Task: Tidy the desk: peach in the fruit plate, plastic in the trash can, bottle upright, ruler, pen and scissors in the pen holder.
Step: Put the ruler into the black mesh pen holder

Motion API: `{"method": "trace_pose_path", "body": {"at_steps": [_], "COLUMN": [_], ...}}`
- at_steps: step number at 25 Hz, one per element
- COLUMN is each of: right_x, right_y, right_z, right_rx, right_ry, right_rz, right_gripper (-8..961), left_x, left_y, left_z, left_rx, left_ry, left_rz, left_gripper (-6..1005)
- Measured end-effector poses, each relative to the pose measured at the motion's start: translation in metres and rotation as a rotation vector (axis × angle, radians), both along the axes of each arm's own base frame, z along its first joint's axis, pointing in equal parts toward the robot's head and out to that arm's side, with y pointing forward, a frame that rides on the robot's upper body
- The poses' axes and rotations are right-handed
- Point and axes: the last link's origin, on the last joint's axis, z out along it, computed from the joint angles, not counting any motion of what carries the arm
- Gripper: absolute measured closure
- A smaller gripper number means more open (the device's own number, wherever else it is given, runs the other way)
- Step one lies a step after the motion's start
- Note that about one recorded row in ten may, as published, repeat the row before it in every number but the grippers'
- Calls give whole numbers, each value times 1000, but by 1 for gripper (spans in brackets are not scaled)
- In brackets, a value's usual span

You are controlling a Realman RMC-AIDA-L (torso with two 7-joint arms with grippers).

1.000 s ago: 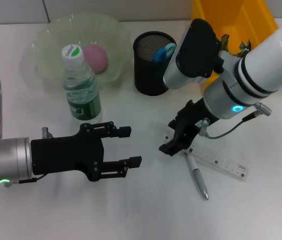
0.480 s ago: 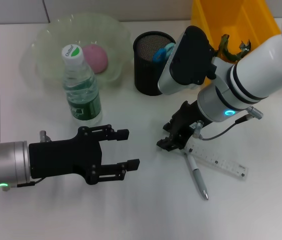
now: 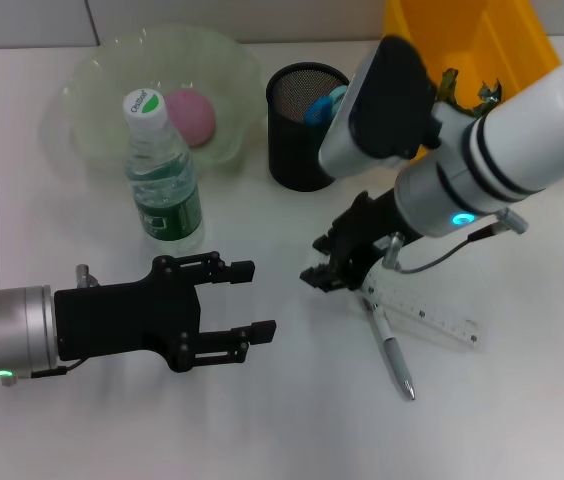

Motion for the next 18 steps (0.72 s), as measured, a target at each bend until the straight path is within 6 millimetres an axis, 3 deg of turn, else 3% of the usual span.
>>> {"method": "trace_pose_path", "body": {"at_steps": [2,3,4,5,6,8,16,18], "right_x": [-3,-7,-7,-12,-12,-19,-18,-20], "right_y": [1,4,4,4,4,3,8,11], "right_z": [7,22,22,37,37,56,89,102], "right_rx": [16,46,46,71,71,101,191,238], "right_ry": [19,61,61,123,123,224,364,470], "right_rz": [1,-4,-4,-4,-4,10,27,48], "right_gripper": [562,562,562,562,562,562,563,563], "left_x": [-1,-1,-1,-2,-2,-2,-3,-3], "left_y": [-1,-1,-1,-2,-2,-3,-3,-2], "left_z": [1,1,1,2,2,2,4,4], "left_rx": [-1,-1,-1,-2,-2,-2,-6,-6], "left_ry": [-1,-2,-2,-2,-3,-5,-7,-8], "left_rz": [2,2,2,2,2,4,8,7], "left_gripper": [274,274,274,274,274,274,274,274]}}
